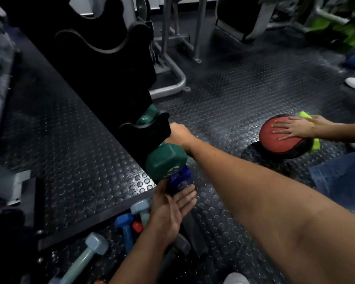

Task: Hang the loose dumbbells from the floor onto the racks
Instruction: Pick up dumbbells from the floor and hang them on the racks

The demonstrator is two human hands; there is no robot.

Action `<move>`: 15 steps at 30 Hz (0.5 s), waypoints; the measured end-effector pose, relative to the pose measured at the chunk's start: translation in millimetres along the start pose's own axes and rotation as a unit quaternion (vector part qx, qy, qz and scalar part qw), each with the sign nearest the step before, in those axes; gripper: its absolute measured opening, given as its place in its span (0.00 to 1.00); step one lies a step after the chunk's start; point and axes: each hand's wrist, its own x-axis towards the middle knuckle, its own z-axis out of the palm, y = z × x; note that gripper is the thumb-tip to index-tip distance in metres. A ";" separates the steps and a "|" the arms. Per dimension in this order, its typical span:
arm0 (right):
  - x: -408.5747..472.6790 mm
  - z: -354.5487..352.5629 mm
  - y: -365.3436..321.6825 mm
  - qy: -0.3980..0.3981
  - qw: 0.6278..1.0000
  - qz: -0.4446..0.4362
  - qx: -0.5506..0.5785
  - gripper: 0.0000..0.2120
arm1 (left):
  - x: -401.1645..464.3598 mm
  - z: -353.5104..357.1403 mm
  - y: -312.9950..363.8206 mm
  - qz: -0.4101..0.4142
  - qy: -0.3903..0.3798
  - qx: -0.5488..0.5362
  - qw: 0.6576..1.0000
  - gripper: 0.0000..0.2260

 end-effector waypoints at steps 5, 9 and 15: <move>-4.4 -2.9 9.7 0.018 0.999 0.026 0.042 0.20 | -4.8 -22.2 -3.7 -0.028 0.003 0.202 0.979 0.34; -1.7 -8.3 23.9 0.046 0.996 0.035 0.070 0.25 | -13.7 -23.6 -3.7 -0.044 -0.008 0.310 0.950 0.25; -25.8 -20.3 53.2 0.067 0.993 0.069 0.064 0.28 | -18.3 -24.6 -1.5 -0.062 0.031 0.408 0.910 0.21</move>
